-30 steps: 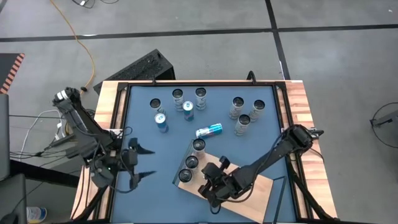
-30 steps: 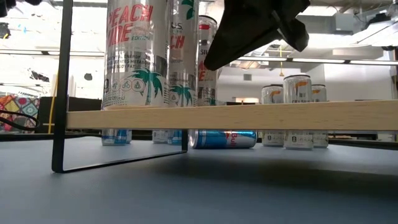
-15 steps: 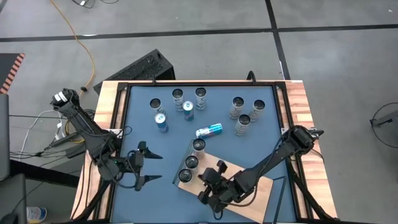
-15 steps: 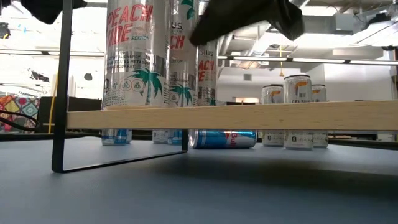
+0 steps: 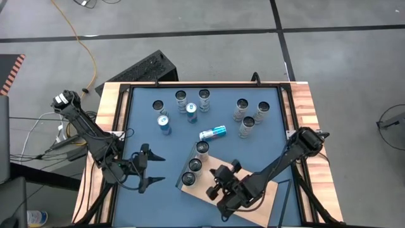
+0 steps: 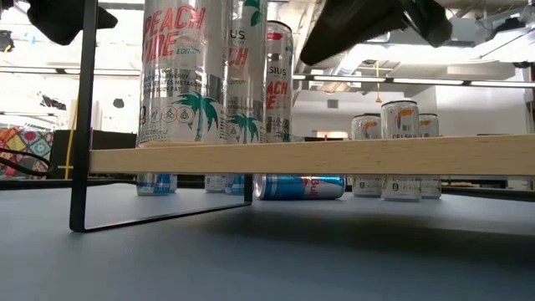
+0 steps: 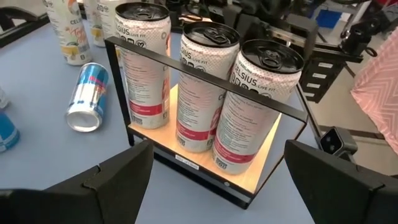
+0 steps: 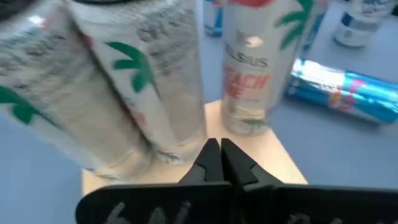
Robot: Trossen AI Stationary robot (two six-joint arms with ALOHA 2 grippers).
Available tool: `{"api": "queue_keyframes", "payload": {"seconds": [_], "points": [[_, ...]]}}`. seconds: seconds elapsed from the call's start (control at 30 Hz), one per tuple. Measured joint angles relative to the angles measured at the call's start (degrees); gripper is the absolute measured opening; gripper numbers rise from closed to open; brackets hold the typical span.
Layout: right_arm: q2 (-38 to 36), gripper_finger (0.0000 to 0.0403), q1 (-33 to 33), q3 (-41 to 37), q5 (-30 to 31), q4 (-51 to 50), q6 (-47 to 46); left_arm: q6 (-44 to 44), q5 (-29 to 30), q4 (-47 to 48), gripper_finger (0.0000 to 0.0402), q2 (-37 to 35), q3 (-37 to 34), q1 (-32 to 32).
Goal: Place canned beverage on shelf
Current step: Adjust the white pink soda cans on the shelf
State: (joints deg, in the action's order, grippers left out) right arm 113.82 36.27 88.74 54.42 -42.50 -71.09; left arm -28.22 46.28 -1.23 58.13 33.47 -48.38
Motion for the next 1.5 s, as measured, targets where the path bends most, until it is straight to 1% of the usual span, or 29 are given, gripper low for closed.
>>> {"api": "queue_keyframes", "payload": {"seconds": [0.13, 0.3, 0.57, 0.67, 0.83, 1.03, 1.1, 1.2, 1.3, 1.4, 1.5], "points": [[0.00, 0.0000, -1.24, 0.00, 2.57, -4.42, -0.58, 2.25, 0.59, -0.02, 0.0348, 0.00, 0.00, 0.02], [0.00, 0.0000, -5.22, 0.01, 4.05, -9.58, -0.61, 2.48, 0.24, 0.00, 0.0348, 0.00, 0.00, 1.55], [0.02, 0.0000, -9.45, 0.01, 3.34, -10.67, 4.98, 2.50, -0.81, 0.02, 0.0348, 0.00, 0.00, 1.77], [0.02, 0.0000, -9.47, 0.01, 3.31, -10.67, 5.68, 2.52, -0.96, 0.09, 0.0348, 0.00, 0.02, 1.77], [0.02, 0.0000, -8.59, 0.01, 1.22, -10.26, 6.48, 3.13, -0.94, 0.12, 0.0348, 0.00, 0.02, 1.77], [0.02, 0.0000, -7.25, 0.00, 1.12, -9.90, 7.89, 3.11, -0.94, 0.11, 0.0348, 0.00, 0.04, 1.77], [0.02, 0.0000, -6.66, 0.01, 1.68, -9.03, 9.78, 3.00, -0.92, 0.13, 0.0348, 0.00, 0.04, 1.77], [0.02, 0.0000, -5.32, 0.01, 4.47, -10.21, 10.72, 2.44, -0.92, 0.11, 0.0348, 0.00, 0.04, 1.77], [0.02, 0.0000, -3.91, 0.01, 7.93, -17.94, 3.37, 2.26, -0.92, 0.11, 0.0348, 0.00, 0.04, 1.77], [0.02, 0.0000, -2.09, 0.01, 9.40, -29.24, -9.45, 2.25, -0.93, 0.11, 0.0348, 0.00, 0.04, 1.77], [0.02, 0.0000, 0.35, -0.01, 13.94, -38.23, -20.19, 2.35, -0.92, 0.08, 0.0348, 0.00, 0.04, 1.77]]}}
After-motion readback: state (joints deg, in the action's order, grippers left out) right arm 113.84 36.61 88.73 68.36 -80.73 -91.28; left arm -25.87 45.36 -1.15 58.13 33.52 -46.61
